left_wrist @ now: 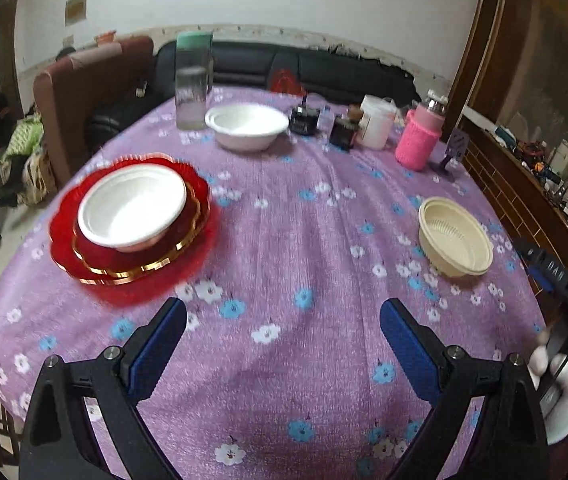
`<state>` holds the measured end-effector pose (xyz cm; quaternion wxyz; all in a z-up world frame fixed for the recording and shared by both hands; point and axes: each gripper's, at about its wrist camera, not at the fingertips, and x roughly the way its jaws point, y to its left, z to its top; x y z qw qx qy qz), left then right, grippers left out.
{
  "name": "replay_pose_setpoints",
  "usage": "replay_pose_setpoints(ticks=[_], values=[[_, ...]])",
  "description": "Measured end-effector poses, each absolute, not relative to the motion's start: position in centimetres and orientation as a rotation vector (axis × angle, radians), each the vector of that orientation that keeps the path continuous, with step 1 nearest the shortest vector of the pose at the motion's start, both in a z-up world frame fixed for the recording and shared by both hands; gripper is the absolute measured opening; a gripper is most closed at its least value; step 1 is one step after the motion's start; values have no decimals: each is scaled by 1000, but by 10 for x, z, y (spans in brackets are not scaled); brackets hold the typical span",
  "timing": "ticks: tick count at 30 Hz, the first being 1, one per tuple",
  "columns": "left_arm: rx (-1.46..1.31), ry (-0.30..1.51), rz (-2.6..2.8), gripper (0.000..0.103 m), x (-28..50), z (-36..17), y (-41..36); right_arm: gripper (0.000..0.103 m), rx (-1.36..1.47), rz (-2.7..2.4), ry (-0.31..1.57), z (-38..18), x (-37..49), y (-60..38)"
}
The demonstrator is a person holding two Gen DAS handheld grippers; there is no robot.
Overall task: Organize plates and bowls
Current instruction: 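Close the right tool on the cream bowl rim and lift it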
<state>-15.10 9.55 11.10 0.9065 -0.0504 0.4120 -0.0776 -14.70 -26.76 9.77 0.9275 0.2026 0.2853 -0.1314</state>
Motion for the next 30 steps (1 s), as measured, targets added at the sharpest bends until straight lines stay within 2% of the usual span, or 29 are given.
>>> replay_pose_setpoints(ticks=[6,14,16,18,23,30], values=[[-93,875,-160,97,-149,105,88,67,461,-267,593,86,-133,-289],[-47,885,-171,97,-148,104,72,67,490,-297,745,56,-92,-319],[-41,892,-183,97,-149,101,69,57,484,-255,794,46,-82,-315],[-42,901,-192,97,-150,98,68,21,488,-196,846,36,-71,-308],[-65,912,-179,97,-149,98,77,16,466,-90,879,34,-67,-278],[-89,886,-178,97,-142,104,85,16,406,259,936,41,-86,-214]])
